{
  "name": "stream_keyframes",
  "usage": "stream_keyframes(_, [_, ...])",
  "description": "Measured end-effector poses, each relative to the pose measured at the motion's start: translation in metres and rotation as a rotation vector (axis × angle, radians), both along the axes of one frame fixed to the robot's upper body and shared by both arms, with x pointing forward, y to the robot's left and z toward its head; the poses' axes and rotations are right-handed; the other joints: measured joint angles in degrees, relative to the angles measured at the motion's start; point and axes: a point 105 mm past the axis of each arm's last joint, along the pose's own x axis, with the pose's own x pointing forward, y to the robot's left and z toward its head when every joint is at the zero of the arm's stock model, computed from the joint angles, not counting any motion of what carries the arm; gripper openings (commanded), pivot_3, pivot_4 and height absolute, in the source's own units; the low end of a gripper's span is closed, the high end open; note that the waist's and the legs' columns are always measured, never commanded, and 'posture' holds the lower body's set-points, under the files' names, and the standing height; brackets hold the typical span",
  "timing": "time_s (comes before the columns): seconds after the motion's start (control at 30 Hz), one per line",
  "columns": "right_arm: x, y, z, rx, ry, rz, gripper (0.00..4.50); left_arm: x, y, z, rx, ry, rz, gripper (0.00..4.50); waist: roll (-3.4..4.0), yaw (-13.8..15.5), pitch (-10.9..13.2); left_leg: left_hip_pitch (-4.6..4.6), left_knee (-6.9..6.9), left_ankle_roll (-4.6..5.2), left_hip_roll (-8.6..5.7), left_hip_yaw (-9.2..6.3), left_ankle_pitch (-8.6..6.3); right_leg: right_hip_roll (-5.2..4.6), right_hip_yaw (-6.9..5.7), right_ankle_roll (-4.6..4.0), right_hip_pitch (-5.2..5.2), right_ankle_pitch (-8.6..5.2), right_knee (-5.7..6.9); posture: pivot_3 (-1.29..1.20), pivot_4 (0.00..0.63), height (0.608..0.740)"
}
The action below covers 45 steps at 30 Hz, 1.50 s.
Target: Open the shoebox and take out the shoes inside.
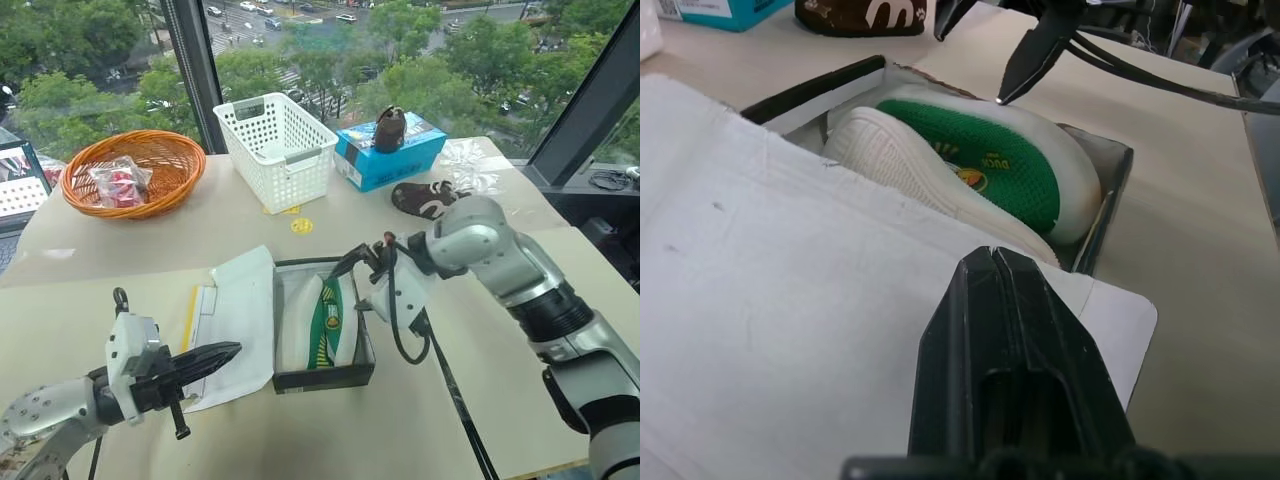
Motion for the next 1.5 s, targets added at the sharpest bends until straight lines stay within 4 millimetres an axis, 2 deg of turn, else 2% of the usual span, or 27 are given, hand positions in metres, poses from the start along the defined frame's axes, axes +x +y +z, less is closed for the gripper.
stream_keyframes(0.13, [0.002,0.003,0.012,-0.002,-0.035,0.009,3.92,0.001,0.0,0.0,0.0,-0.002,0.002,0.0,0.0,0.0,0.0,0.01,-0.01,0.0,0.0,-0.02,0.0,-0.01,-0.02,0.0,0.0,0.0,0.02,0.0,0.15,0.731])
stream_keyframes(0.33, [-0.005,-0.001,0.015,-0.028,-0.025,0.035,3.92,0.002,-0.001,0.0,0.001,0.0,0.007,0.0,0.01,0.2,0.0,0.0,0.0,-0.03,0.0,-0.03,0.02,-0.02,-0.03,-0.02,0.0,0.01,0.01,0.0,0.15,0.731])
stream_keyframes(0.67, [-0.019,-0.005,0.008,-0.054,0.012,0.069,3.92,0.002,-0.002,0.001,0.003,-0.001,0.005,0.0,0.01,0.3,0.0,0.01,0.0,-0.02,0.0,-0.02,0.01,-0.02,-0.03,0.0,0.0,0.0,0.04,0.0,0.15,0.731])
stream_keyframes(0.97, [-0.016,-0.01,-0.016,-0.103,0.027,0.072,3.92,0.001,-0.002,0.0,0.004,0.007,0.007,0.0,0.0,0.3,0.0,0.01,0.02,-0.03,0.0,-0.01,0.02,-0.01,-0.02,0.01,0.01,-0.01,0.04,0.0,0.15,0.731])
stream_keyframes(1.23, [-0.01,-0.003,-0.033,-0.125,0.003,0.104,3.92,0.0,-0.003,-0.002,0.006,0.012,0.003,0.0,0.0,0.4,0.0,0.05,0.04,-0.06,0.0,-0.04,0.04,-0.01,-0.03,0.24,0.06,-0.15,0.08,0.0,0.15,0.731])
stream_keyframes(1.3, [-0.009,-0.004,-0.035,-0.131,0.002,0.109,3.4,0.0,-0.003,-0.002,0.008,0.011,0.004,0.0,0.0,0.6,0.0,0.06,0.05,-0.06,0.0,-0.04,0.04,-0.01,-0.03,0.23,0.07,-0.14,0.07,0.0,0.15,0.731])
stream_keyframes(1.33, [-0.009,-0.004,-0.035,-0.135,0.004,0.11,3.32,0.0,-0.003,-0.002,0.009,0.01,0.005,0.0,-0.01,0.6,0.0,0.06,0.06,-0.06,0.0,-0.04,0.04,-0.02,-0.03,0.22,0.07,-0.13,0.07,0.0,0.15,0.731])
stream_keyframes(1.37, [-0.01,-0.005,-0.037,-0.144,0.007,0.115,2.86,0.0,-0.003,-0.003,0.01,0.01,0.006,0.0,-0.01,0.6,0.0,0.06,0.06,-0.05,0.0,-0.04,0.04,-0.02,-0.02,0.21,0.07,-0.13,0.07,0.0,0.15,0.731])
stream_keyframes(1.5, [-0.011,-0.006,-0.04,-0.162,0.01,0.125,1.52,0.0,-0.003,-0.004,0.014,0.012,0.011,0.0,0.0,0.6,0.0,0.06,0.05,-0.05,0.0,-0.04,0.03,-0.01,-0.03,0.21,0.06,-0.13,0.07,0.0,0.15,0.731])
